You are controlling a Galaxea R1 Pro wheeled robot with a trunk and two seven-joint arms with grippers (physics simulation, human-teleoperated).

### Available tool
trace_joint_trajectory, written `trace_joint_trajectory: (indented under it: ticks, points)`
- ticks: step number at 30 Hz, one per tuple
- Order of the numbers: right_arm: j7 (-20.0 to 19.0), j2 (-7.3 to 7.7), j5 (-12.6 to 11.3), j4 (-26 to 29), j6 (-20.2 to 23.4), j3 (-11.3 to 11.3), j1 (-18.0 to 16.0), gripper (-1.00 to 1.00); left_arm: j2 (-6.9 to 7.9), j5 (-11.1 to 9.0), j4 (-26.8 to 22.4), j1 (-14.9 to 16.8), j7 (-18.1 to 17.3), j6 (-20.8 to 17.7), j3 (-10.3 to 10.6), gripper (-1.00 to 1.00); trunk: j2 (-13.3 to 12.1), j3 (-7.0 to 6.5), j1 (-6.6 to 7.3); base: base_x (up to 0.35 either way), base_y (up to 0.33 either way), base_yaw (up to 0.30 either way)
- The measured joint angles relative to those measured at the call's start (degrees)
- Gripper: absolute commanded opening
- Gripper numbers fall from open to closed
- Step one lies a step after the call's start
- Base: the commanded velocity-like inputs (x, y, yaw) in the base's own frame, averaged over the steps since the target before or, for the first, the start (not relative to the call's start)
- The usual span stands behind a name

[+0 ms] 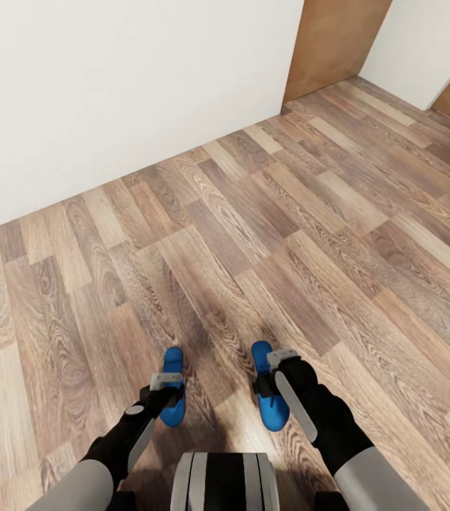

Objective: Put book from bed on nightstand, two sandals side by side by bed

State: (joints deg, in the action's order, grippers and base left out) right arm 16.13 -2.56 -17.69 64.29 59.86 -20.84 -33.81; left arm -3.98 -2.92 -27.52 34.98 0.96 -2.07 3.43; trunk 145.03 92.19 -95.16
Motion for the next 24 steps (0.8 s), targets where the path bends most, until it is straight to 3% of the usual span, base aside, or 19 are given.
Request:
trace_joint_trajectory:
  ticks: [13,18,24]
  points:
    - [0.0,-0.02,0.0,0.6,0.0,0.0,0.0,-1.0,-0.16,0.0,0.0,0.0,0.0,0.1,0.0,1.0,0.0,0.0,0.0,0.0,0.0,0.0]
    - [0.0,0.0,-0.1,0.6,0.0,-0.9,0.0,-1.0,-0.24,0.0,0.0,0.0,0.0,0.1,0.0,1.0,0.1,1.1,-0.13,0.0,0.0,0.0]
    - [0.0,0.0,0.0,0.6,0.0,-1.8,0.0,-1.0,-0.27,0.0,0.0,0.0,0.0,0.1,0.0,1.0,0.1,1.11,-0.13,0.0,0.0,0.0]
